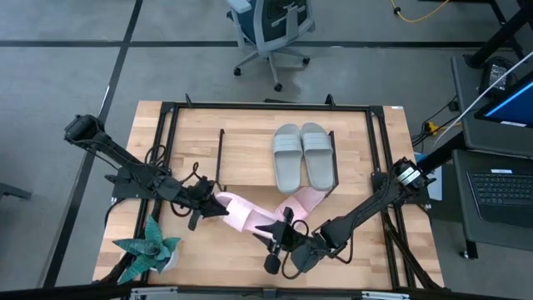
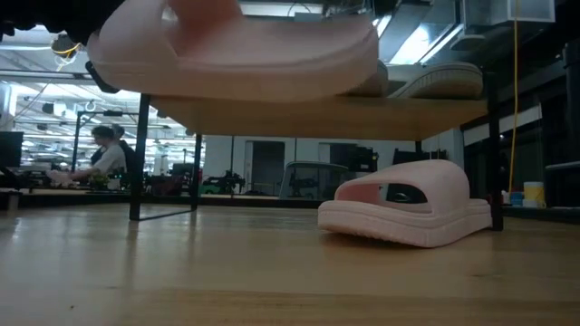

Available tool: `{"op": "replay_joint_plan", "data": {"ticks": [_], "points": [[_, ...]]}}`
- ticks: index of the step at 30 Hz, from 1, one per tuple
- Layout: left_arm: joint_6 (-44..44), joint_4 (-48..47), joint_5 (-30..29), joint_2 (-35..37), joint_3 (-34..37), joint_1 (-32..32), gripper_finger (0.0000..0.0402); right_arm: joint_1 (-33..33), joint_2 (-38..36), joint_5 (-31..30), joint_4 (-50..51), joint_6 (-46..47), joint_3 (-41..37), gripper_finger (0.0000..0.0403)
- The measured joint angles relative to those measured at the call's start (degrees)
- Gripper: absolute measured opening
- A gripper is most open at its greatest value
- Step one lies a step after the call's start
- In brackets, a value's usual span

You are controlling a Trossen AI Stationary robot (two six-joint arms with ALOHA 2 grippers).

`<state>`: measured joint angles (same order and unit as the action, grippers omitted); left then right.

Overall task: Pick and place slides into the shelf
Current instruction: Put the left pink slide on the shelf

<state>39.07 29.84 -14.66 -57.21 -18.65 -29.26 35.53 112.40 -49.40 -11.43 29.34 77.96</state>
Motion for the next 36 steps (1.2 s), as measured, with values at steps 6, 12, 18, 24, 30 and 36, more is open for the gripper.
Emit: {"op": "replay_joint_plan", "data": {"ticks": [6, 12, 18, 24, 30, 36], "points": [[-2.34, 0.97, 0.02, 0.0, 0.0, 0.0, 0.0, -2.01, 0.02, 0.26, -4.82, -0.13, -1.83, 0.0097], [-3.73, 1.36, 0.04, 0.0, 0.0, 0.0, 0.0, -4.95, 0.04, 6.58, -8.28, -0.1, -2.48, 0.0097], [-4.35, 1.71, 0.04, 0.0, 0.0, 0.0, 0.0, -6.47, 0.04, 10.49, -9.69, -0.02, -2.52, 0.0097], [-6.23, 3.0, 0.03, 0.0, 0.0, 0.0, 0.0, -7.39, 0.04, 10.72, -10.3, 0.1, -2.52, 0.0097], [-6.34, 3.05, -0.1, 0.0, 0.0, 0.0, 0.0, -8.17, 0.04, 10.75, -10.31, -0.35, -2.52, 0.0096], [-6.29, 3.25, 0.34, 0.0, 0.0, 0.0, 0.0001, -8.27, 0.04, 10.96, -10.33, -1.73, -2.52, 0.0045]]}}
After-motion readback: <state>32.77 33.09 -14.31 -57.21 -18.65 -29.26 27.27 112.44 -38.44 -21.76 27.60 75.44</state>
